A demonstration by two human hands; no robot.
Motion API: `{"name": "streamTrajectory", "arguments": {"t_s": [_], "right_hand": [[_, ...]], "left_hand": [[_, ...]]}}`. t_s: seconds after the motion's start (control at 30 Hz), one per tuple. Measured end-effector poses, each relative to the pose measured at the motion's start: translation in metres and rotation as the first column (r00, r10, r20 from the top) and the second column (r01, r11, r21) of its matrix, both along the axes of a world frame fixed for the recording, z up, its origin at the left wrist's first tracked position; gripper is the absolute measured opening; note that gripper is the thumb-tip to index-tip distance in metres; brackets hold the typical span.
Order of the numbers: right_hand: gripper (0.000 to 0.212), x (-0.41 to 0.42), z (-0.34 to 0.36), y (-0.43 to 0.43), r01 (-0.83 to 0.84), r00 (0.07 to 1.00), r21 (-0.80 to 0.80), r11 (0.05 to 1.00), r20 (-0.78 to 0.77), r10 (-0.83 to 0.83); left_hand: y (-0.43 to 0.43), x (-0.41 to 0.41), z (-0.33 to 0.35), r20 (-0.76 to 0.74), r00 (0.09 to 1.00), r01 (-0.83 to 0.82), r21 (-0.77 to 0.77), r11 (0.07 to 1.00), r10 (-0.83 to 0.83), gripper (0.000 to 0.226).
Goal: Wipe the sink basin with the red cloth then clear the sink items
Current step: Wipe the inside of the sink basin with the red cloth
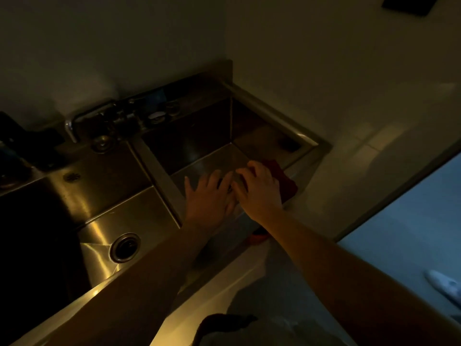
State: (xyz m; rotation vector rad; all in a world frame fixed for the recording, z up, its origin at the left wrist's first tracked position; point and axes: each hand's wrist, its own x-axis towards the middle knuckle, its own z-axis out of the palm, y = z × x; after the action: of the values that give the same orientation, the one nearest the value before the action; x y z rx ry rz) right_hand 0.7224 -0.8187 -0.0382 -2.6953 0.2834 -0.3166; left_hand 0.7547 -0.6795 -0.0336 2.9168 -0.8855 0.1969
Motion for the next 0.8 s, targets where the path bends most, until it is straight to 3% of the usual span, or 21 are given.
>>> {"name": "streamTrajectory", "arguments": {"t_s": [0.17,0.4,0.53,0.8], "right_hand": [[0.043,0.006,-0.004,-0.022,0.052,0.999,-0.025,0.998,-0.011,-0.052],[0.047,0.011,-0.009,-0.051,0.061,0.987,-0.097,0.993,-0.144,-0.074],[0.047,0.015,-0.010,-0.060,0.105,0.987,-0.128,0.986,-0.105,-0.119],[0.050,0.022,-0.022,-0.073,0.161,0.981,-0.101,0.982,-0.096,-0.171]], "left_hand": [[-0.021,0.015,-0.002,-0.042,0.998,0.046,0.009,0.999,-0.045,0.064],[-0.042,0.036,-0.009,-0.065,0.994,0.090,-0.016,0.996,-0.091,0.059],[-0.053,0.045,-0.010,-0.069,0.987,0.145,-0.050,0.988,-0.148,0.059],[-0.070,0.056,-0.014,-0.073,0.970,0.238,0.049,0.970,-0.234,0.063]]}}
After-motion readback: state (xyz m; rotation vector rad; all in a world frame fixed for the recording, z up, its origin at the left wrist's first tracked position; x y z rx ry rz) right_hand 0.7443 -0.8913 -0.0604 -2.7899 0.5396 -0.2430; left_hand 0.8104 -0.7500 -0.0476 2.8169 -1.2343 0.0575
